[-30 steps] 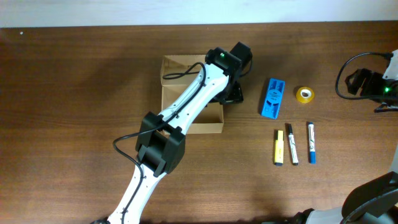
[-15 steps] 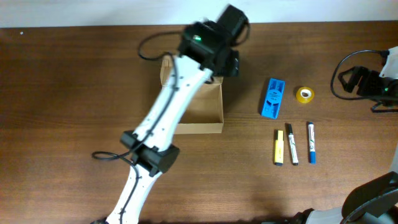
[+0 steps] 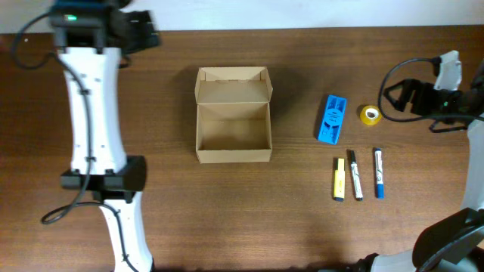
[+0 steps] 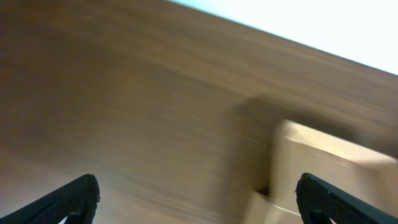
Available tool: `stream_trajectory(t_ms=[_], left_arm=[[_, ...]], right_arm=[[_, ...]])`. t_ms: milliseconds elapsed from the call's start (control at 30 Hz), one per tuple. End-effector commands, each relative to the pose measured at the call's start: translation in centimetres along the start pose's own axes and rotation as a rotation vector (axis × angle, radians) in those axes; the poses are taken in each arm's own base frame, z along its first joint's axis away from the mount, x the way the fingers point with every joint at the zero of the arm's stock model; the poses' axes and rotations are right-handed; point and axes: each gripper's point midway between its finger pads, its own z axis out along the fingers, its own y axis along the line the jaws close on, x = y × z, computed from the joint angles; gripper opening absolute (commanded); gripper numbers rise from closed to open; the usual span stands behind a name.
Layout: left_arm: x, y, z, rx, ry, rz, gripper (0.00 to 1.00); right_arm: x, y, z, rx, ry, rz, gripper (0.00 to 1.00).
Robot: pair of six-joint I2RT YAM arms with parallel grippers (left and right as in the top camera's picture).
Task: Pack container
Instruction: 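Lower the right gripper onto the blue duster and grasp it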
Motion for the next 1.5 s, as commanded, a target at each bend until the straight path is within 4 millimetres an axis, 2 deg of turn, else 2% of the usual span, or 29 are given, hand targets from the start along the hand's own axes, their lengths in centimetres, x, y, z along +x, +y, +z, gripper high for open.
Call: stream_trajectory(t_ms=[0,67,167,300,467,633,1000,1133,1267,1400,1467], left_arm=[[-0.3,4.1,0.5,-0.060,0.024,-0.011,1.00],[0.0,6.5,1.7,-0.099,0.066,-0.047,1.00],[1.0,9.7,3.6,-0.152,0.140,-0.093,1.00],[2.5,13.1,5.7,-0.204,0.230,-0.143,1.00],[4.2,15.6,7.1,-0.240,0.308,-0.177,1.00],[4.5,16.2,7.3,-0.248,0.323,-0.187,1.00],[4.6,16.2,7.3,-0.248,0.324,-0.187,1.00],[4.6,16.2,7.3,-0.248,0.324,-0.187,1.00],[4.5,16.2,7.3,-0.248,0.323,-0.187,1.00],[4.6,16.2,7.3,-0.248,0.324,-0.187,1.00],[4.5,16.2,7.3,-0.248,0.323,-0.187,1.00]], right_arm=[[-0.8,3.3,0.1,-0.123,-0.023,-0.046,0.99],[-0.7,3.4,0.8,-0.077,-0.005,-0.045,0.99],[0.2,1.9,2.3,0.154,0.053,0.033,0.99],[1.5,4.1,5.3,0.266,0.113,0.028,0.99],[4.1,5.0,9.4,0.374,0.183,0.209,0.99],[6.3,4.0,13.3,0.413,0.249,0.351,0.99],[10.3,0.8,19.2,0.468,0.374,0.388,0.99],[11.4,0.3,20.4,0.470,0.407,0.371,0.98],[11.8,-0.1,20.7,0.470,0.431,0.330,0.98],[11.8,-0.2,20.7,0.474,0.431,0.304,0.90],[11.8,-0.2,20.7,0.472,0.437,0.293,0.82]])
